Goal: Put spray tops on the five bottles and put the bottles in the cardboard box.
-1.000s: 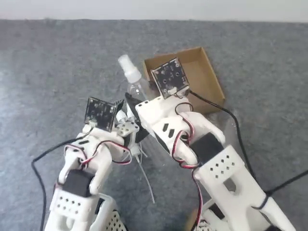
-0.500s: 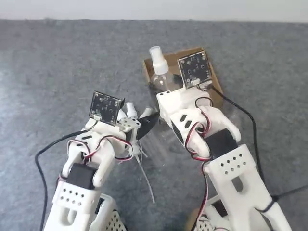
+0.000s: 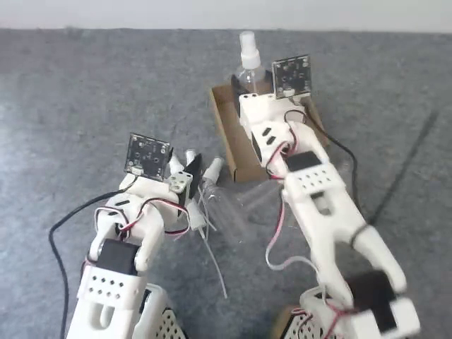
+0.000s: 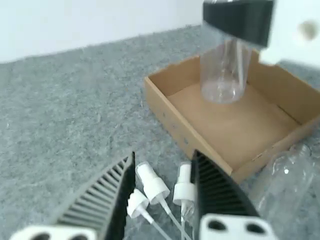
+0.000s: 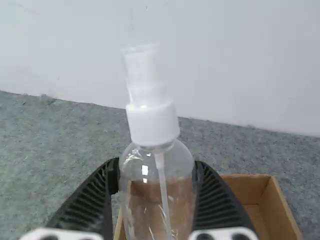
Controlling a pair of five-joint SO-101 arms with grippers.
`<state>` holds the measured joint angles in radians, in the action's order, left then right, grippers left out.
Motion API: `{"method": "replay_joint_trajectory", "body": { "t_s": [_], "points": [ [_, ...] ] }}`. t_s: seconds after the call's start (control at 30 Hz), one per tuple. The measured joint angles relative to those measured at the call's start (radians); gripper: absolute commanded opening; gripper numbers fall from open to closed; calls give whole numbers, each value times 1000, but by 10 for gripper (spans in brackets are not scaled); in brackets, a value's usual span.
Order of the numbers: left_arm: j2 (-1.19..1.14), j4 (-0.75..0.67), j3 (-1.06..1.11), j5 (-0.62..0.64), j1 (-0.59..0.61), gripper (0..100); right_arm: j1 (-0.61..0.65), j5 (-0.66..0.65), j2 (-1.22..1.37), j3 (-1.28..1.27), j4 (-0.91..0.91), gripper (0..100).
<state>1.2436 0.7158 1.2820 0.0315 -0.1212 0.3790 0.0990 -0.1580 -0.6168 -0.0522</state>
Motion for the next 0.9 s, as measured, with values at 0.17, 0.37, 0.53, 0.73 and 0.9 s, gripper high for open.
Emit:
{"method": "replay_joint_trajectory", "body": {
  "t_s": [0.17, 0.37, 0.53, 0.73, 0.9],
  "points": [
    [0, -57, 28, 0, 3, 148, 3, 0, 149, 55, -110, 6],
    [0, -58, 28, 0, 3, 205, -35, 0, 141, 54, -54, 6],
    [-115, -58, -17, 23, 2, 238, -89, 0, 2, 23, 95, 6],
    [-446, -69, -239, 112, 0, 257, -86, 0, -117, 23, 192, 6],
    [-807, -69, -480, 140, -43, 295, -87, 0, -126, 15, 192, 6]
  ]
}}
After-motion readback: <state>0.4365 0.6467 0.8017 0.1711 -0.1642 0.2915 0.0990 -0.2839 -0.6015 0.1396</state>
